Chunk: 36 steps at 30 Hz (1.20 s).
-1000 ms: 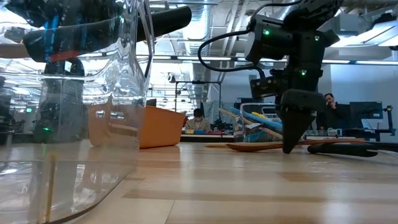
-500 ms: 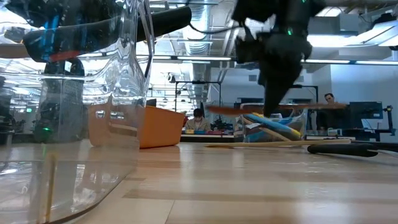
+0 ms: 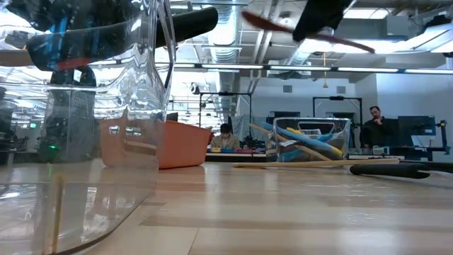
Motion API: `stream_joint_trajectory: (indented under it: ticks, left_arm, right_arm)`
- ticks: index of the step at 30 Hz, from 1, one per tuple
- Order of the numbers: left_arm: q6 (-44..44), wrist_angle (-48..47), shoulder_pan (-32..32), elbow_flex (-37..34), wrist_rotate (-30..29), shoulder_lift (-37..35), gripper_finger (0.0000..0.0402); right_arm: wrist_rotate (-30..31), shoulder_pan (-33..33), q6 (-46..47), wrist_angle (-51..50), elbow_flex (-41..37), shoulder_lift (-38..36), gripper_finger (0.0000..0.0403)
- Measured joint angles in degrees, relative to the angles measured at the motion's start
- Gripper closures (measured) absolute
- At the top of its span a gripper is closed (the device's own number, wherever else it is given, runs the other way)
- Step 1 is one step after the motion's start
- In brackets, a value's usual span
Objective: Pick & Place Kitchen Items
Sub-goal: Put the dark brown serving spoon into the top transparent bin
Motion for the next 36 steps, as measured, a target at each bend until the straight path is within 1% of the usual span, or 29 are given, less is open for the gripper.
stream_joint_trajectory:
  ticks: [5, 10, 13, 19, 21, 25, 29, 36]
  left_arm:
    - [0.0, -0.07, 0.0, 0.0, 0.02, 0.0, 0.0401]
    - [0.0, -0.06, 0.0, 0.0, 0.01, 0.0, 0.0401]
    - [0.0, -0.06, 0.0, 0.0, 0.02, 0.02, 0.0401]
    - [0.0, -0.05, 0.0, 0.0, 0.0, 0.0, 0.04]
    - [0.0, -0.06, 0.0, 0.0, 0.0, 0.0, 0.0401]
    - [0.0, -0.06, 0.0, 0.01, 0.02, 0.0, 0.0401]
    - [0.0, -0.05, 0.0, 0.0, 0.01, 0.0, 0.0401]
    - [0.0, -0.04, 0.0, 0.01, 0.02, 0.01, 0.0401]
  right_arm:
    - [14.49, 4.99, 3.96, -0.98, -0.02, -3.94, 0.0377]
    - [27.3, 9.26, 4.64, -1.0, -0.02, -4.6, 0.0377]
    - [32.59, 10.59, 4.67, -0.98, -0.02, -4.23, 0.0377]
    - [39.74, 11.11, 6.63, -1.48, -0.92, -4.15, 0.0377]
    - [40.74, 10.65, 6.64, -1.65, -2.02, -4.19, 0.0377]
    - [40.0, 7.67, 6.64, -1.66, -3.72, -4.68, 0.0377]
    - [34.77, 2.94, 5.73, -0.97, -4.8, -4.63, 0.0377]
    - [24.89, -6.17, -2.87, 5.05, -7.51, -4.6, 0.0377]
